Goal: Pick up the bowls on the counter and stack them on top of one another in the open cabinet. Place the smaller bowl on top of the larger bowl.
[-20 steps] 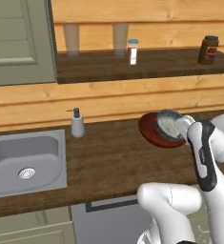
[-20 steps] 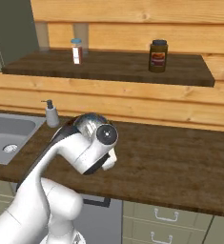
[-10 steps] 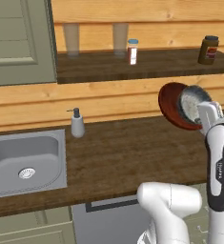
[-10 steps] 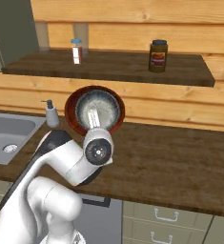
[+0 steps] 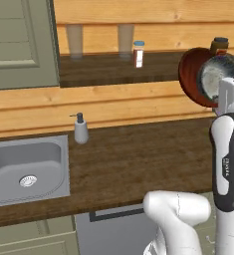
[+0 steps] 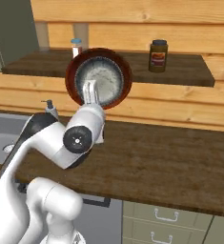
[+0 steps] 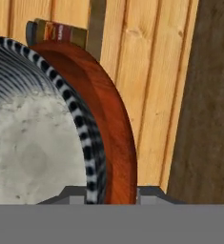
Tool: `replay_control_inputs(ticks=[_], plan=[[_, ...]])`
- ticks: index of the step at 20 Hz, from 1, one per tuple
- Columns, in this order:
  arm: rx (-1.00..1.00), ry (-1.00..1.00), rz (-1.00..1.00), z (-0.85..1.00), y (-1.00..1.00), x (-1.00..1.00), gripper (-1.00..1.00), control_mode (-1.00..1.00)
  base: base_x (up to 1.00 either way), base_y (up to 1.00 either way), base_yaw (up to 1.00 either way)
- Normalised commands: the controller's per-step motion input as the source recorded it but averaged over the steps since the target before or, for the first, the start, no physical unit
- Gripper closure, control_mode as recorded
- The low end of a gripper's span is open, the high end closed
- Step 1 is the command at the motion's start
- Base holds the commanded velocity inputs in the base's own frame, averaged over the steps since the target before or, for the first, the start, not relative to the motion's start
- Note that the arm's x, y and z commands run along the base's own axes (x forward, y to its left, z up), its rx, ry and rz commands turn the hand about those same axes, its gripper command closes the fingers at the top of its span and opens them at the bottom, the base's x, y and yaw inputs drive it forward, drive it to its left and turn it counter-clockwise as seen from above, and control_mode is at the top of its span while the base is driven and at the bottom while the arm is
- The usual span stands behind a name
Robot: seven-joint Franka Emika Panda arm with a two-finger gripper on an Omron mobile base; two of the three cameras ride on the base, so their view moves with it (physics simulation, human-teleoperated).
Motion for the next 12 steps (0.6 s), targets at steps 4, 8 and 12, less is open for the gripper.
replay_control_inputs(ticks=[4,8,12], plan=[[0.03,0.08,-0.13,1.0,0.0,0.6,1.0,-1.0,0.0,0.0,0.0],[0.0,0.48,-0.02,1.0,0.0,0.75,1.0,-1.0,0.0,0.0,0.0],[0.0,0.61,0.0,0.85,0.0,0.71,1.0,-1.0,0.0,0.0,0.0]])
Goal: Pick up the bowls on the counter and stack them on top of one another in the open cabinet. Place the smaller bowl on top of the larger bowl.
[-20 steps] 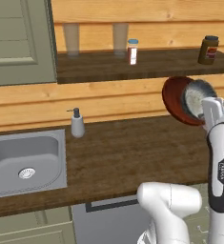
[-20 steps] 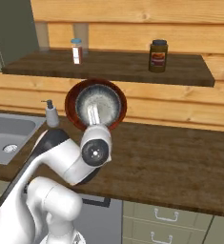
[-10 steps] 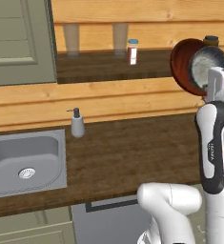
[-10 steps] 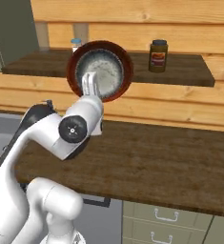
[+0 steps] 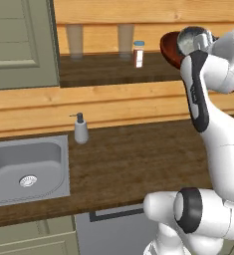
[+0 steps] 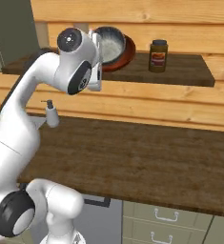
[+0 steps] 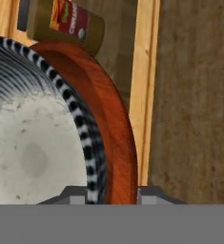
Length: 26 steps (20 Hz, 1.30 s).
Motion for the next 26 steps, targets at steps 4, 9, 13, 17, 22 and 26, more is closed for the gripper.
replay_control_inputs(ticks=[4,9,13,17,22,26], plan=[[0.0,0.14,0.0,-0.08,0.01,0.23,1.0,-1.0,0.0,0.0,0.0],[0.0,0.04,0.0,-0.49,0.0,0.82,1.0,-1.0,0.0,0.0,0.0],[0.0,0.01,0.0,-0.47,0.0,1.0,1.0,-1.0,0.0,0.0,0.0],[0.0,0.0,-0.01,-0.17,0.0,1.0,1.0,-1.0,0.0,0.0,0.0],[0.0,0.0,0.0,-0.2,0.0,0.95,-1.0,-1.0,0.0,0.0,0.0],[0.0,0.0,-0.01,0.01,0.0,0.26,-1.0,-1.0,0.0,0.0,0.0]])
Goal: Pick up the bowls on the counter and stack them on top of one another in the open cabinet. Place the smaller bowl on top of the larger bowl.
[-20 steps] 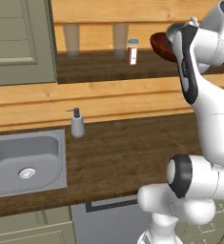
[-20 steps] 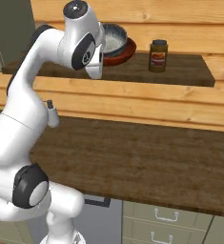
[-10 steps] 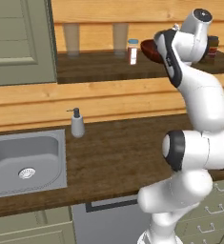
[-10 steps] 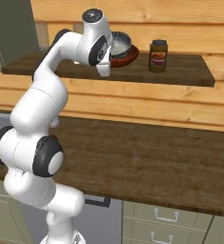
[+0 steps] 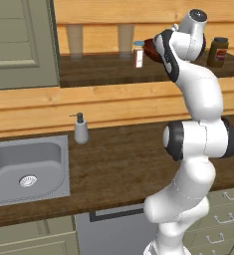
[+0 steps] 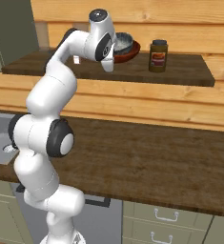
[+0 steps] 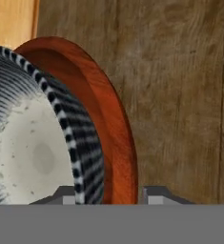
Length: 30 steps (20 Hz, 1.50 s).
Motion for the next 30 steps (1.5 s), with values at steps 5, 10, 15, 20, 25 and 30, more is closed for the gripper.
replay_control_inputs(ticks=[5,10,15,20,25,30], plan=[[0.13,-0.16,-0.02,0.16,-0.15,-0.76,-1.0,-1.0,0.0,0.0,0.0],[0.17,-0.18,-0.02,0.0,-0.39,-1.0,-1.0,-1.0,0.0,0.0,0.0],[0.18,-0.13,-0.08,-0.02,-0.65,-1.0,-1.0,-1.0,0.0,0.0,0.0],[0.06,0.0,-0.1,-0.46,-0.73,-1.0,-1.0,-1.0,0.0,0.0,0.0],[-0.09,0.22,0.0,-1.0,-0.29,-1.0,-1.0,-1.0,0.0,0.0,0.0],[-0.3,0.2,0.06,-1.0,0.01,-0.76,-1.0,-1.0,0.0,0.0,0.0]])
